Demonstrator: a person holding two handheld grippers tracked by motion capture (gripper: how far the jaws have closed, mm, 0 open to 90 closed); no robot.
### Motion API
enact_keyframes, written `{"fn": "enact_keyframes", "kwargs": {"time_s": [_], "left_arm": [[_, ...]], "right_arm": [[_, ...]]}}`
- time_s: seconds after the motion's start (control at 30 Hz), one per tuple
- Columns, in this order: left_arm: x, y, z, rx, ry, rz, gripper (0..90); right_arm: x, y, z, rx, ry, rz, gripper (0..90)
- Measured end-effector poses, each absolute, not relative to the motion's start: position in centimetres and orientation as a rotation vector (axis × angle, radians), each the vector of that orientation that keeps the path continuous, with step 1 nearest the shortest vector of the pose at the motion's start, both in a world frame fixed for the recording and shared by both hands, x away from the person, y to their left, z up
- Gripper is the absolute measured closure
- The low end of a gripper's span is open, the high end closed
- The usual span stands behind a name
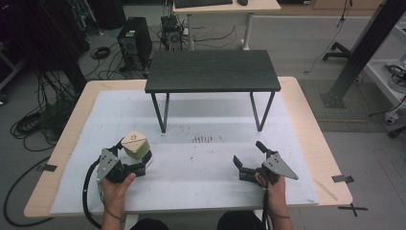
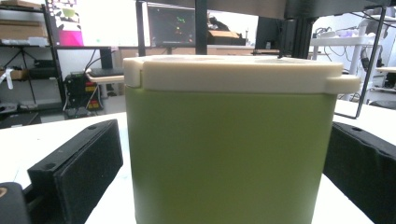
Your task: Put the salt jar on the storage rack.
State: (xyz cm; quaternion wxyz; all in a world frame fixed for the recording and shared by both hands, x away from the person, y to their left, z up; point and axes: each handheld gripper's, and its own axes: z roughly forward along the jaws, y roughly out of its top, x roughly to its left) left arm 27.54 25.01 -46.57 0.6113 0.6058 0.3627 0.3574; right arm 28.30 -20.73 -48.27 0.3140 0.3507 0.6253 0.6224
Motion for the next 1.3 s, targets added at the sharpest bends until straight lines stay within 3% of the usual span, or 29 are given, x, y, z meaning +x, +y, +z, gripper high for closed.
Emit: {"fn": "enact_keyframes", "kwargs": {"time_s": [1.3], "left_arm": [[27.56, 25.01, -46.55, 1.396, 0.841, 0.825, 2.4]], "right_arm": [[28.35, -20.71, -48.24, 0.928, 1.654, 1.639, 0.1]]}}
